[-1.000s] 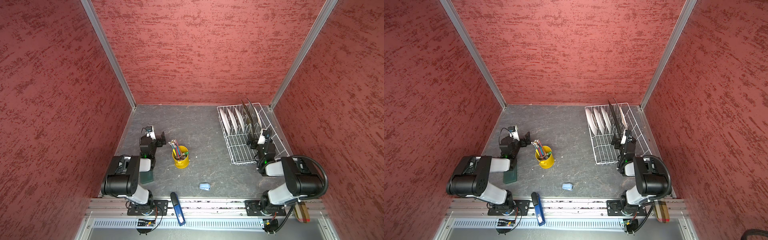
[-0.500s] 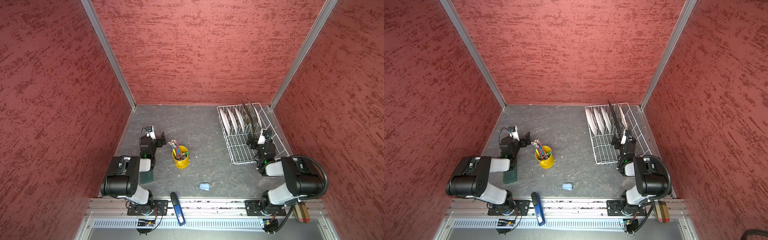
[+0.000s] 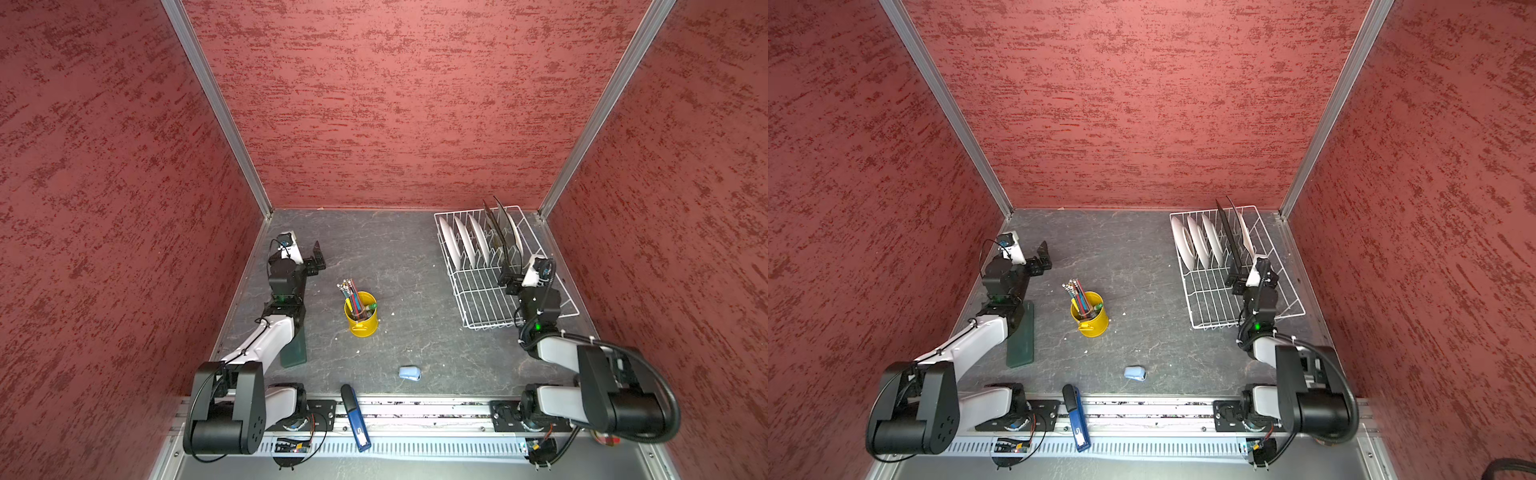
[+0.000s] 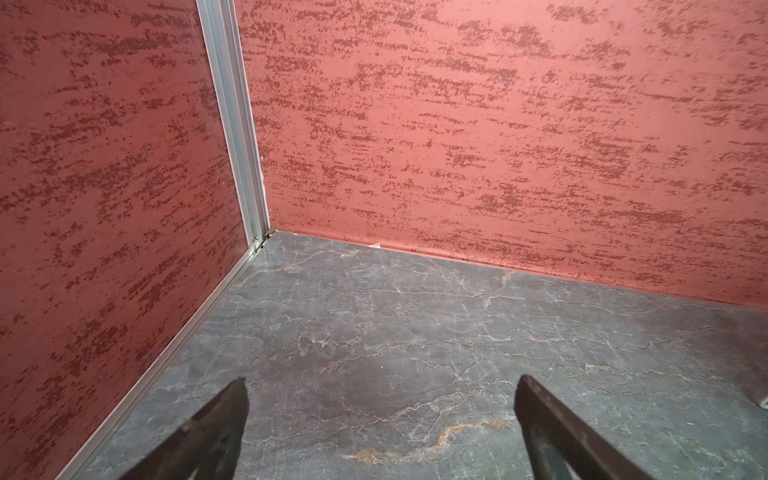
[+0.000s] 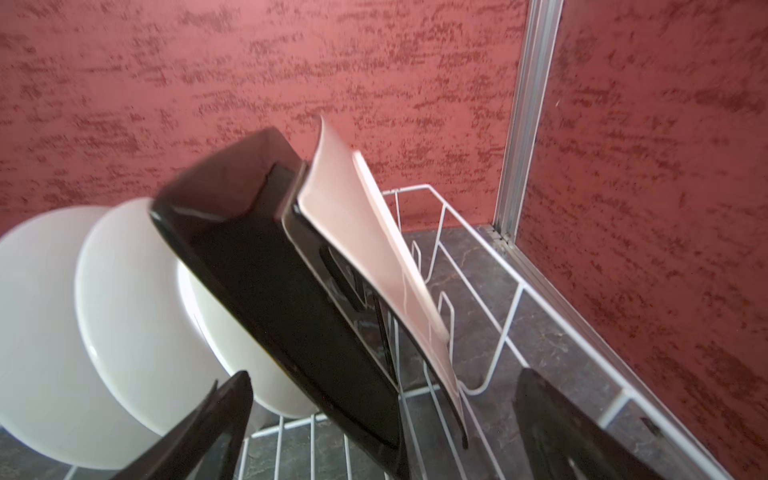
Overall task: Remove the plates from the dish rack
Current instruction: 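Raise the right gripper over the dish rack while the left arm lifts forward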
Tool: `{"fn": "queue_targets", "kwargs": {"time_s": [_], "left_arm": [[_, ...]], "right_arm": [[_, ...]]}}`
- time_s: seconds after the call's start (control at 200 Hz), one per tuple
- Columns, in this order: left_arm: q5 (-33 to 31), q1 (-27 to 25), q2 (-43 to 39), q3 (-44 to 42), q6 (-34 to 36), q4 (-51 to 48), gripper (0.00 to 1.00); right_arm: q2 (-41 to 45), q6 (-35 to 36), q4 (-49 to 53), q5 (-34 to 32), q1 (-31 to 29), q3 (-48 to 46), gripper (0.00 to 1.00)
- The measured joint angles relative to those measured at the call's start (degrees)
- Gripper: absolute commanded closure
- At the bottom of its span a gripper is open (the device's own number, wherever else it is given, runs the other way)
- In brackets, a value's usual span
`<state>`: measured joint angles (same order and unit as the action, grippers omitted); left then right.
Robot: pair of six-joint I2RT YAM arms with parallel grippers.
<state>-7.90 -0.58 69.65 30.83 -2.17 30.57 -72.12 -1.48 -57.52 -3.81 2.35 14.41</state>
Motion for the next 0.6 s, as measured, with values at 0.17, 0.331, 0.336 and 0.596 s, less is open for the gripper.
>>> {"fn": "queue_targets", "kwargs": {"time_s": [0.17, 0.331, 0.336, 0.596], "left_arm": [[-1.14, -2.12, -0.74, 3.23, -1.4, -7.69, 0.01], [-1.01, -2.73, -0.85, 8.92, -3.21, -16.65, 0.01], [-0.98, -2.78, -0.9, 9.05, -3.3, -16.81, 0.01], [0.13, -5.03, -1.36, 12.85, -6.1, -24.52, 0.01]], "right_arm": [[6.51, 0.2, 6.8, 0.0, 0.0, -0.02, 0.01], [14.86, -0.87, 13.31, 0.0, -0.07, -0.74, 0.01], [15.37, -1.01, 13.6, 0.0, -0.07, -0.79, 0.01], [26.95, -4.76, 26.69, 0.11, -0.76, -0.74, 0.01]]}}
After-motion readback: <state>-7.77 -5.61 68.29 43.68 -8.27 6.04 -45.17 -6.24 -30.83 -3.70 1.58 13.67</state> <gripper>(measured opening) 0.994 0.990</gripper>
